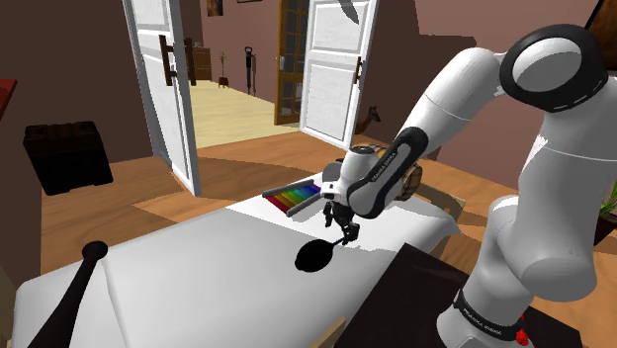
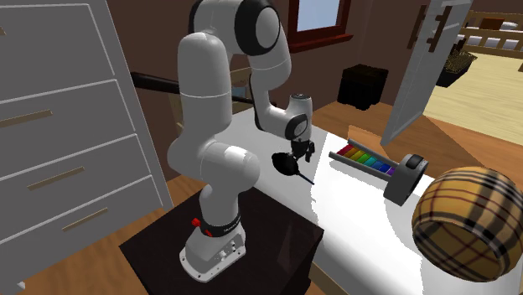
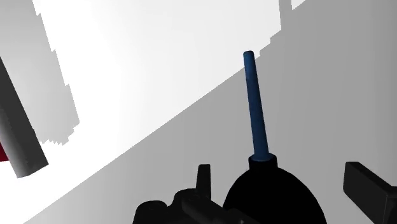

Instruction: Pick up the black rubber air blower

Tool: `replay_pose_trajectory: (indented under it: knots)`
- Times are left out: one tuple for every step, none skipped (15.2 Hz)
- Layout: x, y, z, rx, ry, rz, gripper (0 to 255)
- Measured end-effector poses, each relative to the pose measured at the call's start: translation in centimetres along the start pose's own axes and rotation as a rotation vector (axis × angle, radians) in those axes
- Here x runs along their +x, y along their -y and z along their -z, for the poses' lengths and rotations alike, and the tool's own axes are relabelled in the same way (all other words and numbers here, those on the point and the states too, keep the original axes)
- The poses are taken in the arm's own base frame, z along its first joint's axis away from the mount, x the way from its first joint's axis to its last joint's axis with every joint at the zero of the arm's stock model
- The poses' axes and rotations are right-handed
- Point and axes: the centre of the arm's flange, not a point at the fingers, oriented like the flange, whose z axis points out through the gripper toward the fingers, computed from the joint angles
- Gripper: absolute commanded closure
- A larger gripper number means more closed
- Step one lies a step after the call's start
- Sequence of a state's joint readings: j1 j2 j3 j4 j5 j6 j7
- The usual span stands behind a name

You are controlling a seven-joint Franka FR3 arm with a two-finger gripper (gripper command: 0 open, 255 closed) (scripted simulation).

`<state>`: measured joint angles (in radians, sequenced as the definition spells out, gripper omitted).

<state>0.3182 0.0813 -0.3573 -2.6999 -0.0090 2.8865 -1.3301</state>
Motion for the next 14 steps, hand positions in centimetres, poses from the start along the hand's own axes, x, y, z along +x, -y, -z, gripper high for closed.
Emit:
replay_pose_trajectory:
  knots:
    - [0.1, 0.0, -0.6, -0.002, -0.001, 0.007, 0]
    - [0.1, -0.1, -1.1, -0.003, -0.002, 0.01, 0]
    - [0.2, 0.0, -1.6, -0.003, -0.002, 0.012, 0]
    - [0.2, 0.1, -2.2, -0.004, -0.002, 0.013, 0]
    - [0.1, 0.2, -2.8, -0.004, -0.002, 0.013, 0]
    - [0.1, 0.1, -3.4, -0.004, -0.002, 0.013, 0]
    - [0.1, 0.2, -3.7, -0.004, -0.002, 0.013, 0]
    - [0.0, 0.3, -4.0, -0.004, -0.002, 0.013, 255]
    - [0.0, 0.3, -4.1, -0.004, -0.002, 0.013, 255]
    - [0.0, 0.3, -4.1, -0.004, -0.002, 0.013, 255]
    - [0.0, 0.3, -4.2, -0.005, -0.002, 0.013, 255]
    - [-0.1, 0.3, -4.2, -0.005, -0.002, 0.012, 255]
    - [-0.1, 0.3, -4.2, -0.005, -0.002, 0.012, 255]
    - [-0.1, 0.3, -4.2, -0.005, -0.002, 0.012, 255]
